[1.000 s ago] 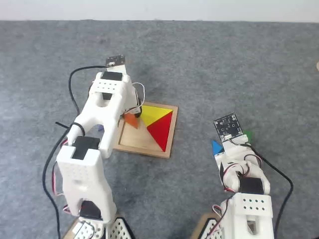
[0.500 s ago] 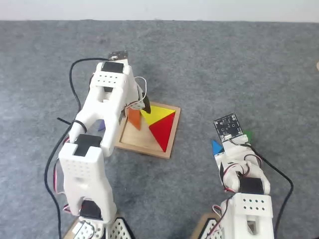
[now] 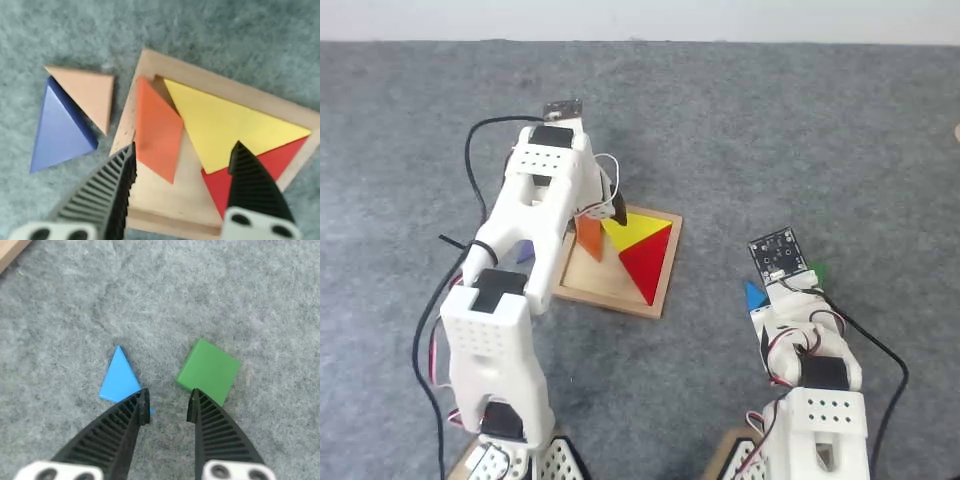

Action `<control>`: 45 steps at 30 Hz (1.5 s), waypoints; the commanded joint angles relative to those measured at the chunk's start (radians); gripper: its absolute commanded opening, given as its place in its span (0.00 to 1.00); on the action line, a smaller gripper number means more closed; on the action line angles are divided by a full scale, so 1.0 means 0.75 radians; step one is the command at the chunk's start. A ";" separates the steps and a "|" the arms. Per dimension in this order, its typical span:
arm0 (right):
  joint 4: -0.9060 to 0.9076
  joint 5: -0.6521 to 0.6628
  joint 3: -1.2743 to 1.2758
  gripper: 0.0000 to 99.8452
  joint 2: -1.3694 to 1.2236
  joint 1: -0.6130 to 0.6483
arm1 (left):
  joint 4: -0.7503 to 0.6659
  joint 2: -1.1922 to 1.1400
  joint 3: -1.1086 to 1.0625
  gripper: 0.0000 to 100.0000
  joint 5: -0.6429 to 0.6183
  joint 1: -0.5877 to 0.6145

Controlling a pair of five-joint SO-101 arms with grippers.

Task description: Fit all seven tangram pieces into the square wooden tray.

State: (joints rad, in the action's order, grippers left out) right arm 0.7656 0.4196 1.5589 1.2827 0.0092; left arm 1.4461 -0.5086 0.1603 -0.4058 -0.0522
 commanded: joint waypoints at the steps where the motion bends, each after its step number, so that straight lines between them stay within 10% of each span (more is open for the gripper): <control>1: -0.013 0.016 -0.008 0.14 0.021 -0.001 | -0.068 0.018 -0.011 0.29 0.014 -0.012; 24: -0.011 0.016 -0.008 0.14 0.021 -0.001 | -0.235 -0.080 -0.009 0.29 0.092 -0.012; 45: -0.011 0.016 -0.008 0.14 0.021 -0.001 | 0.027 0.143 0.040 0.29 0.160 -0.158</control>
State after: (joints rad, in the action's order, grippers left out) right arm 0.7656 0.4196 1.5589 1.2827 0.0092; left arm 1.4477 -0.4841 0.1880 -0.3015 -0.1304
